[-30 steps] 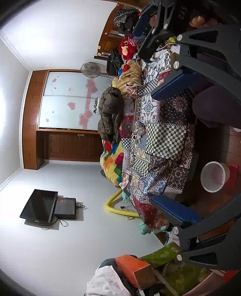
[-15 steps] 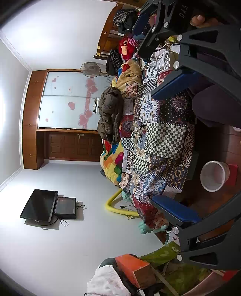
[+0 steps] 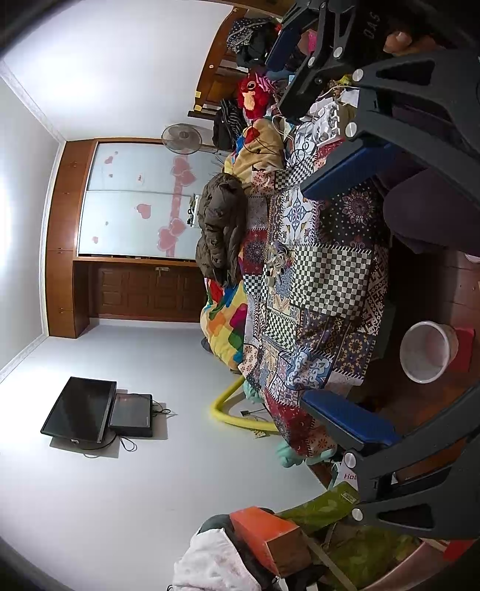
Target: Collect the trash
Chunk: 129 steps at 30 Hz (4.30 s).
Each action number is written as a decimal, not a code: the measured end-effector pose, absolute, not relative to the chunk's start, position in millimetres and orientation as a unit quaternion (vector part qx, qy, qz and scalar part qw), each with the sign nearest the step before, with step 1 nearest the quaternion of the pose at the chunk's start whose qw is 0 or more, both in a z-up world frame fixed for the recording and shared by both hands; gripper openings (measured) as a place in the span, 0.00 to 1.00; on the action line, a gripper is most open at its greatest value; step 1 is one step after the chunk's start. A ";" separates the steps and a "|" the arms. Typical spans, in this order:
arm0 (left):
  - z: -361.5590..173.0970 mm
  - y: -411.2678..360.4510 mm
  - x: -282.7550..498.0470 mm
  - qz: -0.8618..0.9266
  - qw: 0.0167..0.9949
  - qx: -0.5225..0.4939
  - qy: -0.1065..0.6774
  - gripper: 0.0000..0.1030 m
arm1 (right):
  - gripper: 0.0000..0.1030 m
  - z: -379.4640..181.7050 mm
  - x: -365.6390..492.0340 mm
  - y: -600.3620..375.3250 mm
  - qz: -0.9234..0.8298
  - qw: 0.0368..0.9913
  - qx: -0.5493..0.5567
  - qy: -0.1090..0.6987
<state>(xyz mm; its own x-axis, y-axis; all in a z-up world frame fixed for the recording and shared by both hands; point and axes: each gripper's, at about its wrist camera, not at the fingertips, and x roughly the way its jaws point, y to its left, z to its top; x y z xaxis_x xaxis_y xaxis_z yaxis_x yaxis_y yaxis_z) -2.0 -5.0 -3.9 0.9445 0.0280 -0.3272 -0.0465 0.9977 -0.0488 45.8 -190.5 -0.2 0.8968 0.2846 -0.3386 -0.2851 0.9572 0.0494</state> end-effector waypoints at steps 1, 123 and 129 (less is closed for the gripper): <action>-3.6 -5.5 -2.4 0.019 0.986 -0.028 0.165 1.00 | 1.00 -0.5 45.4 -190.4 0.146 0.974 0.000 0.173; -145.4 -36.6 550.9 -0.093 0.901 -0.149 0.396 0.01 | 0.08 -171.3 527.7 -224.7 0.193 0.859 0.023 0.475; -118.0 -25.4 507.6 -0.077 0.910 -0.130 0.386 0.01 | 0.08 -141.5 497.3 -223.2 0.207 0.864 0.031 0.457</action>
